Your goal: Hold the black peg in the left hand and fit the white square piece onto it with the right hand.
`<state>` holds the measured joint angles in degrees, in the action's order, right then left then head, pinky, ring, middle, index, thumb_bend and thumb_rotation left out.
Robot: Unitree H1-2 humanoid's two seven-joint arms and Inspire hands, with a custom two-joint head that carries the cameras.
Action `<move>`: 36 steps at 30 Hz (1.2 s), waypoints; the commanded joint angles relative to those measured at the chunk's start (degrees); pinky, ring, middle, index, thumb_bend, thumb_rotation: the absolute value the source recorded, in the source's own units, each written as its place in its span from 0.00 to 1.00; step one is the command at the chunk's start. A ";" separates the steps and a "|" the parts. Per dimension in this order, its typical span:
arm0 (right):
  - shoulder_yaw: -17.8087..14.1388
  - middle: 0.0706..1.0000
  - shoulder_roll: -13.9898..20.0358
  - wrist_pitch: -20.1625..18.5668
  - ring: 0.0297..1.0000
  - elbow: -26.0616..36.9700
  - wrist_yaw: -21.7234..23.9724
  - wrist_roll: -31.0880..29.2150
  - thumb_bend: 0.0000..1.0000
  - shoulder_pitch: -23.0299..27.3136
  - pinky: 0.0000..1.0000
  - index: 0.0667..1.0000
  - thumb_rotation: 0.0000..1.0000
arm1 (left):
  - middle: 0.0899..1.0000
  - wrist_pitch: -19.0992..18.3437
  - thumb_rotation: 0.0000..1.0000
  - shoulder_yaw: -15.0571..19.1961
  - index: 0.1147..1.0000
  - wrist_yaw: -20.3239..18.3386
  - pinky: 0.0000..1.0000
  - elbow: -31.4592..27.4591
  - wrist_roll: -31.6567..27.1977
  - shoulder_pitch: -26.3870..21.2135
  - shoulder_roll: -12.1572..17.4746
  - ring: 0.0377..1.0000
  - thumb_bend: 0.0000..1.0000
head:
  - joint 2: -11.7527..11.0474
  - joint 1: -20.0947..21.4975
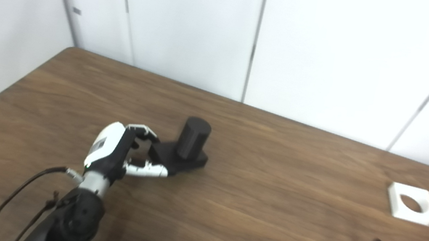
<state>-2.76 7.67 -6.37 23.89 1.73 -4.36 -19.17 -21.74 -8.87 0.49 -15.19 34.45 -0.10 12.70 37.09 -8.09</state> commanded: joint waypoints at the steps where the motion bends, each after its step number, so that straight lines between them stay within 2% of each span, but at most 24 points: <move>1: 0.47 0.94 -1.85 0.33 0.96 2.86 -0.47 0.42 0.54 0.75 0.95 0.90 0.99 | 0.70 3.12 0.05 -0.74 0.42 -1.82 0.70 -2.76 -1.52 -0.22 1.20 0.75 0.51 | 0.47 0.91; 5: 1.59 0.93 -2.45 -1.46 0.96 4.72 -1.13 1.54 0.50 0.27 0.95 0.90 1.00 | 0.71 6.05 0.05 -2.44 0.42 -5.85 0.68 -2.95 -4.61 1.46 2.25 0.75 0.51 | 1.41 4.52; 8: 2.46 0.93 -2.69 -2.10 0.95 5.45 -1.96 3.09 0.48 -0.07 0.93 0.90 1.00 | 0.71 9.96 0.05 -4.92 0.42 -7.55 0.66 -1.84 -5.02 2.96 3.73 0.74 0.51 | 2.09 6.71; 13: 3.15 0.93 -2.62 -2.68 0.94 6.02 -2.29 2.86 0.48 -0.29 0.90 0.90 1.00 | 0.71 14.68 0.05 -8.43 0.42 -9.75 0.66 -0.25 -5.04 4.28 6.14 0.74 0.51 | 3.17 7.95; 19: 3.29 0.92 -2.60 -3.54 0.93 6.53 -2.82 3.18 0.53 -0.09 0.87 0.89 0.99 | 0.72 17.31 0.05 -11.70 0.42 -10.30 0.68 -1.05 -1.74 5.86 8.05 0.77 0.51 | 5.52 9.13; 21: 3.33 0.92 -2.36 -3.84 0.93 6.55 -2.65 2.86 0.54 0.02 0.87 0.89 1.00 | 0.72 18.58 0.05 -12.63 0.42 -9.99 0.67 -1.33 -0.78 6.67 8.33 0.77 0.51 | 5.52 9.13; 22: 3.34 0.92 -2.28 -4.12 0.93 6.72 -2.61 2.80 0.54 0.07 0.88 0.89 1.00 | 0.71 18.92 0.05 -12.99 0.42 -10.02 0.67 -1.66 -0.34 7.06 8.38 0.77 0.51 | 6.45 9.61; 24: 3.21 0.91 -2.38 -4.92 0.93 7.08 -2.64 2.26 0.55 0.21 0.88 0.88 1.00 | 0.72 20.23 0.05 -14.61 0.42 -9.96 0.71 -2.36 2.85 7.90 8.78 0.78 0.51 | 6.82 9.87; 26: 3.12 0.91 -2.34 -5.33 0.93 7.28 -2.67 2.13 0.56 0.35 0.88 0.88 0.98 | 0.72 21.30 0.05 -16.13 0.42 -9.63 0.83 -2.82 5.97 8.81 8.73 0.79 0.51 | 7.49 10.05; 28: 3.27 0.90 -2.19 -5.54 0.92 7.50 -2.75 2.82 0.56 0.43 0.87 0.88 0.98 | 0.71 22.24 0.05 -17.32 0.42 -9.00 0.90 -2.68 8.51 9.51 8.38 0.80 0.51 | 7.68 10.04; 33: 3.25 0.89 -2.26 -5.90 0.91 7.95 -2.84 2.82 0.57 0.48 0.86 0.88 0.96 | 0.70 23.19 0.05 -19.51 0.42 -7.23 0.92 -2.11 18.14 10.18 7.90 0.80 0.51 | 8.35 10.40; 36: 3.22 0.89 -2.02 -5.81 0.91 7.85 -2.72 2.81 0.57 0.60 0.86 0.88 0.96 | 0.68 23.66 0.05 -20.20 0.42 -3.20 0.91 -0.44 24.65 10.18 7.45 0.78 0.52 | 8.66 10.42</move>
<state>0.38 7.63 -12.99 29.48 -0.79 -1.55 -19.07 1.19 -27.55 -1.86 -18.45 54.28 8.86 19.52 45.70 2.29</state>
